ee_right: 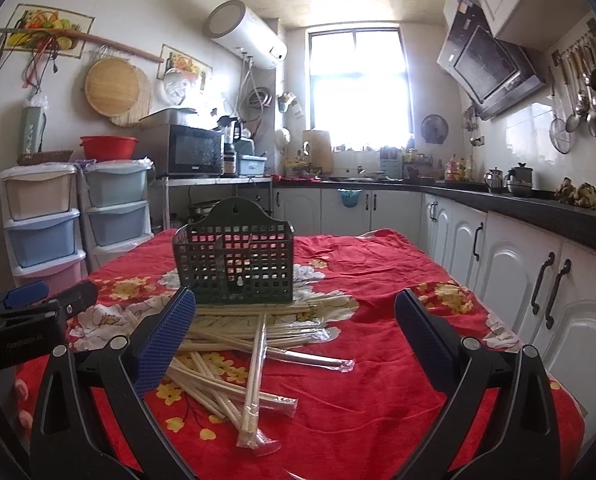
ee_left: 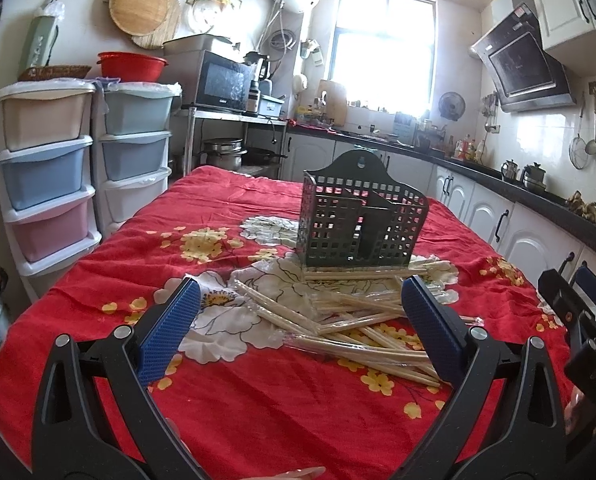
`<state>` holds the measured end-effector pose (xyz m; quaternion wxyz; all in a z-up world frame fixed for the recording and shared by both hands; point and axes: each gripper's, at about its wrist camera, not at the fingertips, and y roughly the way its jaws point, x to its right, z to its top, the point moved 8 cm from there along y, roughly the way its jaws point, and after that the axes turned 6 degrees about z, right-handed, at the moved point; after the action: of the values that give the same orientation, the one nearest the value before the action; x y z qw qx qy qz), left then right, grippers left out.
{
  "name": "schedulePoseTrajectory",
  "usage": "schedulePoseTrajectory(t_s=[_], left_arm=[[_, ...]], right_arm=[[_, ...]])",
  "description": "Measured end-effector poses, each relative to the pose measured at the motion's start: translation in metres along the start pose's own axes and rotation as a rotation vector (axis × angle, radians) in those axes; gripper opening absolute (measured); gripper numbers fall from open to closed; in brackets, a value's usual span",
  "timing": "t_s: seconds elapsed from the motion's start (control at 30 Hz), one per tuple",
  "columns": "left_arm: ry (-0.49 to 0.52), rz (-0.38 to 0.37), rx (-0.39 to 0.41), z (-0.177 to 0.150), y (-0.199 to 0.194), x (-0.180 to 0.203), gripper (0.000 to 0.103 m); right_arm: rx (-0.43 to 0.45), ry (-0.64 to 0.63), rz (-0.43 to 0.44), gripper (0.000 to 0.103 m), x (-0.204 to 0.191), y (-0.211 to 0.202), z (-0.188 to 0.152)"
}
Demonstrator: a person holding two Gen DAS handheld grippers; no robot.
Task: Organize utensils
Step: 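Lower the left gripper onto a wooden chopstick and close it while the right gripper grasps another chopstick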
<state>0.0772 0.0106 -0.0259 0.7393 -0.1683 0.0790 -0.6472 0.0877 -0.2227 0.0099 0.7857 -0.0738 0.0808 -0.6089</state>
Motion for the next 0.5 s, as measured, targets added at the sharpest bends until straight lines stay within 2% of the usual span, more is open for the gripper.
schedulePoseTrajectory(t_s=[0.5], left_arm=[[-0.074, 0.077, -0.057, 0.01, 0.02, -0.048, 0.093]], right_arm=[[-0.123, -0.073, 0.178, 0.097, -0.039, 0.039, 0.006]])
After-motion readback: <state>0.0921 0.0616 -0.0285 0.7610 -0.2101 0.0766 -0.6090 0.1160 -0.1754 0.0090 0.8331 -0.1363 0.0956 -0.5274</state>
